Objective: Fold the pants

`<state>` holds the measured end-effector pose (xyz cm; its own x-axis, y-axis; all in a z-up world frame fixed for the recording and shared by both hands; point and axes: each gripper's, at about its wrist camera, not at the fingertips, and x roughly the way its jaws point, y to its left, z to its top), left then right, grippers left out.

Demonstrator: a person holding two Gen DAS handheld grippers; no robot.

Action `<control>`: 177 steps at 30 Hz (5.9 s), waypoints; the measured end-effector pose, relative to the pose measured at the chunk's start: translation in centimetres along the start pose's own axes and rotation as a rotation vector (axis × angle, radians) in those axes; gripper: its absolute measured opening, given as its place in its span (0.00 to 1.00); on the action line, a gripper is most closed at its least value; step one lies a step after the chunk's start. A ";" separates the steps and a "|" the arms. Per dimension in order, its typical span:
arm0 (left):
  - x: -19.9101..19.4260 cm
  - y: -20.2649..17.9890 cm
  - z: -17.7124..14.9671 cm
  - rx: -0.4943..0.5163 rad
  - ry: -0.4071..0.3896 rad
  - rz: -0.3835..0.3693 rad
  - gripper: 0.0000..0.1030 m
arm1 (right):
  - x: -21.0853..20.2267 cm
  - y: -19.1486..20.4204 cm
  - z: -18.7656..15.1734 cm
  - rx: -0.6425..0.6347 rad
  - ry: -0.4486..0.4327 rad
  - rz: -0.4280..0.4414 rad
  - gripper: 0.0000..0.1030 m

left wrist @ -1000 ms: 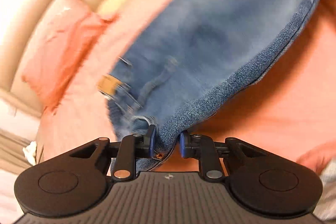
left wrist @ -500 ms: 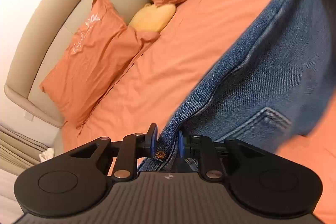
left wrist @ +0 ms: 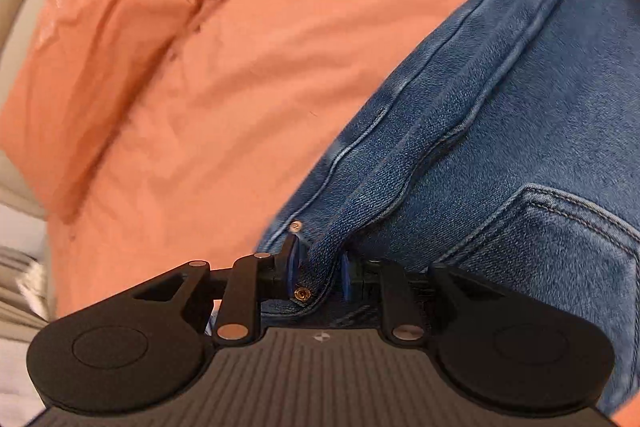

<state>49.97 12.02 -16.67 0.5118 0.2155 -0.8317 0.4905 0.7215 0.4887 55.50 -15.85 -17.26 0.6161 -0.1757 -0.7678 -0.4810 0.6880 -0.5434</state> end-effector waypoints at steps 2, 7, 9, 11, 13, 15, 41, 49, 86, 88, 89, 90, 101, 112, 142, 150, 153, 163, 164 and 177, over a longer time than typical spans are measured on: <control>0.3 0.3 0.0 -0.028 -0.004 -0.017 0.23 | 0.4 -0.3 0.2 0.000 0.000 0.010 0.01; -1.2 3.3 0.5 -0.061 -0.056 -0.037 0.23 | -1.8 -1.9 1.6 0.023 -0.063 -0.024 0.00; -1.0 3.8 1.2 -0.070 -0.051 -0.019 0.23 | -1.1 -2.3 2.7 0.033 -0.056 -0.038 0.00; 0.1 2.9 2.1 -0.044 -0.021 0.009 0.23 | 0.4 -2.1 3.3 0.048 -0.017 -0.036 0.00; 1.1 1.4 2.3 -0.052 -0.007 0.038 0.27 | 2.2 -1.8 3.5 0.075 0.016 -0.030 0.00; 1.8 0.4 2.4 -0.036 0.002 0.076 0.32 | 3.5 -1.3 3.5 0.077 0.030 -0.030 0.01; -17.9 -14.6 -6.5 -0.163 -0.230 -0.181 0.63 | -16.8 -2.7 -20.8 0.392 0.120 0.148 0.54; -15.0 -17.7 -4.4 -0.284 -0.159 -0.162 0.62 | -17.6 0.4 -29.2 0.460 0.159 0.240 0.55; -12.8 -18.6 -0.8 -0.249 0.004 -0.110 0.10 | 2.4 -28.1 -24.0 0.340 0.236 -0.283 0.13; -12.5 -18.6 -0.7 -0.251 0.016 -0.117 0.10 | 4.7 -28.3 -24.6 0.346 0.270 -0.249 0.13; -12.4 -18.5 -0.7 -0.253 0.021 -0.120 0.10 | 5.4 -28.3 -24.7 0.352 0.275 -0.241 0.14; -12.3 -18.6 -0.7 -0.250 0.028 -0.124 0.10 | 5.9 -28.5 -24.9 0.365 0.276 -0.236 0.15; -12.9 -18.8 -0.6 -0.278 0.027 -0.100 0.09 | -0.4 -31.8 -31.2 0.664 0.226 -0.102 0.25; -14.8 -18.0 -0.7 -0.381 0.003 -0.087 0.07 | -5.6 -28.2 -41.1 1.214 0.083 0.155 0.36; -15.1 -13.4 -7.5 -0.724 -0.056 -0.260 0.30 | -7.6 -21.6 -36.7 1.138 0.144 0.103 0.12; -16.0 -8.7 -11.1 -0.589 -0.083 -0.090 0.49 | -9.8 -9.9 -27.1 0.920 0.109 0.357 0.13; -16.2 -5.2 -13.1 -0.618 -0.098 -0.051 0.55 | -10.7 -5.4 -22.7 0.834 0.093 0.439 0.16; -12.2 5.8 -17.3 -0.761 -0.156 -0.162 0.78 | -12.5 5.2 -9.6 0.592 0.073 0.532 0.18; -11.4 6.6 -17.4 -0.770 -0.167 -0.175 0.78 | -12.5 5.4 -8.2 0.569 0.068 0.522 0.18; -2.1 10.3 -18.1 -0.847 -0.253 -0.404 0.47 | -11.5 10.7 12.7 0.305 -0.037 0.433 0.27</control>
<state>41.20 30.89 -14.64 0.6012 -0.2294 -0.7654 0.0435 0.9659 -0.2553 51.22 2.49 -9.98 0.4250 0.1910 -0.8848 -0.4967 0.8664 -0.0515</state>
